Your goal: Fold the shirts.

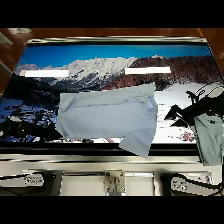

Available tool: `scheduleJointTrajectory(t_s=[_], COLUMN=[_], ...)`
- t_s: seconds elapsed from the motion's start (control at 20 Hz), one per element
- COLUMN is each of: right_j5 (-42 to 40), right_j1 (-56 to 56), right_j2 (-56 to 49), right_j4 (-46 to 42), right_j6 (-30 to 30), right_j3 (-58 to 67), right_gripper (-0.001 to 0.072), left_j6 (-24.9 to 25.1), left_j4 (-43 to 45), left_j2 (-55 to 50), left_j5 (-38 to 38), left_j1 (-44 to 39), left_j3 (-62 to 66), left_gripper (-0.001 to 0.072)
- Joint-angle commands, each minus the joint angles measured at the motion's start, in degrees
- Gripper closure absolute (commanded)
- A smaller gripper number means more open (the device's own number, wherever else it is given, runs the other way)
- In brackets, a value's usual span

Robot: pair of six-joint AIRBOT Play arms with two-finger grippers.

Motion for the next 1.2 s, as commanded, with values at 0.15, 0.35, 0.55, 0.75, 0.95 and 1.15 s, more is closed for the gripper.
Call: scheduleJointTrajectory(t_s=[0.15,0.35,0.55,0.75,0.95,1.15], right_j5=[-8.39,-20.50,-27.08,-33.29,-30.47,-29.75], right_j1=[0.42,1.66,7.08,10.84,10.78,10.78], right_j2=[0.00,0.00,0.00,0.02,4.39,18.23], right_j4=[3.96,5.99,6.49,8.15,10.54,12.55], right_j6=[-0.92,1.36,1.64,3.41,-1.86,-12.79], right_j3=[-11.69,-17.57,-20.11,-20.17,-16.63,-2.12], right_gripper=[0.0125,0.0126,0.0126,0.0474,0.0652,0.0652], left_j6=[2.78,3.30,3.91,4.94,4.83,4.42], left_j4=[-0.20,-0.22,-0.24,-0.20,-0.24,-0.20], left_j2=[-0.04,0.61,0.63,0.63,4.31,19.71], left_j5=[-1.33,-2.14,-2.12,-3.10,-5.75,-2.62], left_j1=[-0.44,-0.44,-0.46,-0.44,-0.46,-2.75], left_j3=[0.04,0.04,0.07,1.40,9.44,26.12], left_gripper=[0.0670,0.0670,0.0670,0.0670,0.0672,0.0672])
